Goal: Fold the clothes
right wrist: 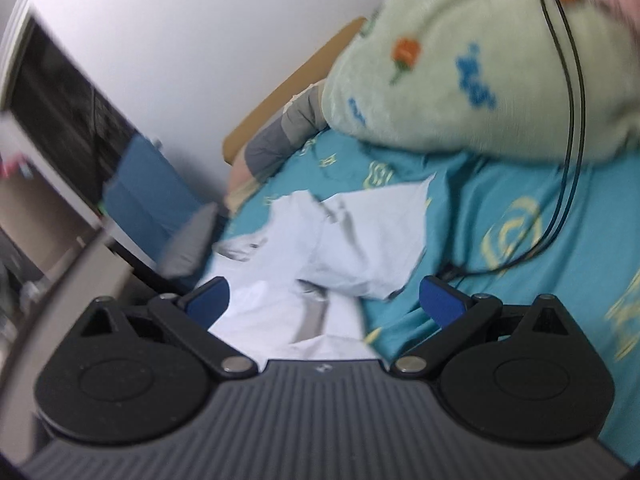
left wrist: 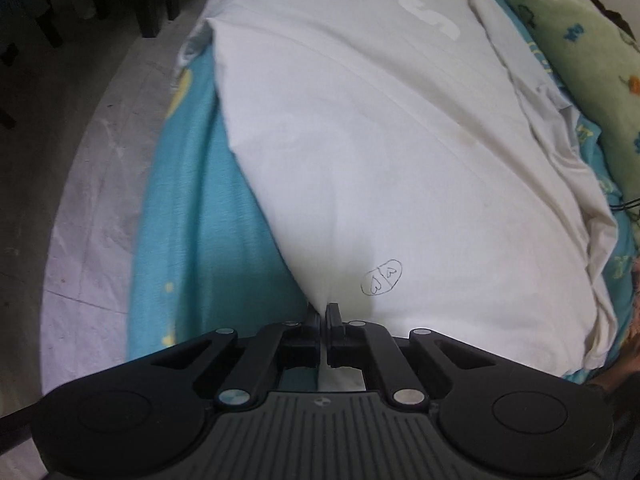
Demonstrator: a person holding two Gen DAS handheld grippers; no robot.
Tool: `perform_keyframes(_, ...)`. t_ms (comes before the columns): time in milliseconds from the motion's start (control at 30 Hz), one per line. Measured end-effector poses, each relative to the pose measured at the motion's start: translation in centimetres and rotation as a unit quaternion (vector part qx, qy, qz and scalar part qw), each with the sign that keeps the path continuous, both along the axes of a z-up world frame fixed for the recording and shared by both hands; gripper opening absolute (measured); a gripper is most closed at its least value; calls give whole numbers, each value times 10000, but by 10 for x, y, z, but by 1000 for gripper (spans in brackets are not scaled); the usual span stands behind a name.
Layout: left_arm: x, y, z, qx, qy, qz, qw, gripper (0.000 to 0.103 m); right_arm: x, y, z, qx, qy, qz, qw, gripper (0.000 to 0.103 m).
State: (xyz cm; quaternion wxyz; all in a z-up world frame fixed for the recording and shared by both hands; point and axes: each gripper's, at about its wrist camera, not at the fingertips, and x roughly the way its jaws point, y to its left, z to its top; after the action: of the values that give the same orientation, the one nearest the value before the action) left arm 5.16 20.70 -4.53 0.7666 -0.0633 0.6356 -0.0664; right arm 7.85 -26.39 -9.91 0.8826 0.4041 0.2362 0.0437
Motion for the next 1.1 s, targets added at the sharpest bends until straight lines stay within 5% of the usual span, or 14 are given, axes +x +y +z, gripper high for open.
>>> perform_keyframes(133,-22,0,16,196,-83,14,9998,7,19,-1,-23,1021,57,83,9947,103)
perform_keyframes(200,-24,-13,31,360,-256,-7,9990,18,36,4,-32,1371,133,240,9902,103)
perform_keyframes(267,-23,-28,47,483,-458,-12,9978,43,53,9,-40,1639,210,383,9855,103)
perform_keyframes(400,1,-75,86,462,-1275,213,9905,63,84,22,-58,1925,373,449,9796,103)
perform_keyframes(500,17,-108,118,-149,-1905,713,9790,82,105,29,-74,2033,511,303,9773,103)
perform_keyframes(600,36,-140,118,-968,-2579,1382,9513,84,122,33,-87,1857,488,-12,9814,102)
perform_keyframes(733,54,-172,90,-1325,-3206,1904,9184,84,130,38,-93,1702,85,-506,9841,99)
perform_keyframes(800,63,-180,64,-1388,-3152,2034,9165,84,134,42,-98,1671,-24,-696,9835,96)
perform_keyframes(967,91,-156,-20,-806,-2935,2186,9271,83,148,42,-100,1363,25,-1246,9828,86)
perform_keyframes(1100,100,-127,-45,-1005,-2642,2507,9259,83,162,27,-101,1478,149,-1553,9766,86)
